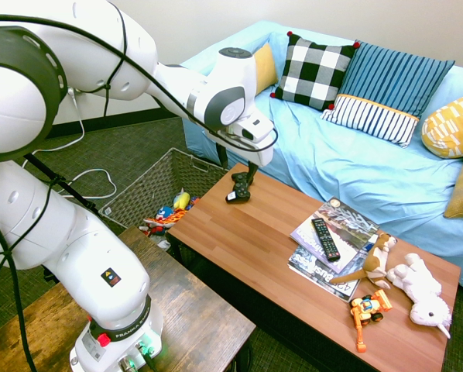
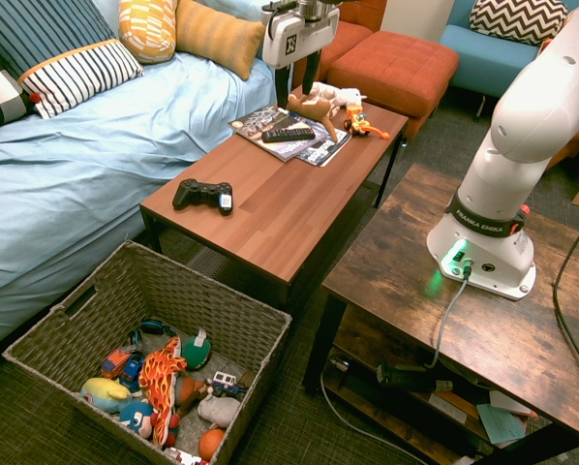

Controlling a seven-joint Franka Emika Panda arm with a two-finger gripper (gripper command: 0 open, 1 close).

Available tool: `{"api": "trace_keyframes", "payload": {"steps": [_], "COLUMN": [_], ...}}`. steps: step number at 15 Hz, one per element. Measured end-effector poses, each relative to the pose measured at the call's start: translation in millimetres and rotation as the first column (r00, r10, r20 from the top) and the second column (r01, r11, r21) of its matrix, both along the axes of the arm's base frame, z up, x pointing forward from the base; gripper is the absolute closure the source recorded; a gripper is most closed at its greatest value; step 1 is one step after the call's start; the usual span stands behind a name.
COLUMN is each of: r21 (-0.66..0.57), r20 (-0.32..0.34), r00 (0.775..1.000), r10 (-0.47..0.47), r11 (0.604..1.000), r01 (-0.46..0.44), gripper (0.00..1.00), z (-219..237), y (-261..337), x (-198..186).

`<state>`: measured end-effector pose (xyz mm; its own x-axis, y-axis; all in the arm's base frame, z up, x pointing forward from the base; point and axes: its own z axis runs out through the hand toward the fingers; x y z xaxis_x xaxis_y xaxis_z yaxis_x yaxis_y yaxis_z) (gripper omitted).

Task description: Put the gamepad in the basket

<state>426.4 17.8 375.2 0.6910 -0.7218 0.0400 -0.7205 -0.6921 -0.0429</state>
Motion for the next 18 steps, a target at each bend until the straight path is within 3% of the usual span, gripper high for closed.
{"api": "trace_keyframes", "payload": {"steps": [3,6,11,15,18], "r21": [-0.004,-0.015,-0.094,-0.088,-0.109], "r20": [0.021,0.055,0.089,0.049,0.047], "r00": [1.0,0.994,0.965,0.956,0.945], "r10": [0.013,0.099,0.246,0.288,0.325], "r11": [1.0,0.995,0.967,0.955,0.942], "r01": [-0.013,-0.098,-0.238,-0.283,-0.318], "gripper": [0.0,0.0,0.0,0.0,0.0], "z": [-1,-16,-55,-88,-101], "y": [9,46,95,124,132], "x": [5,22,66,123,126]}}
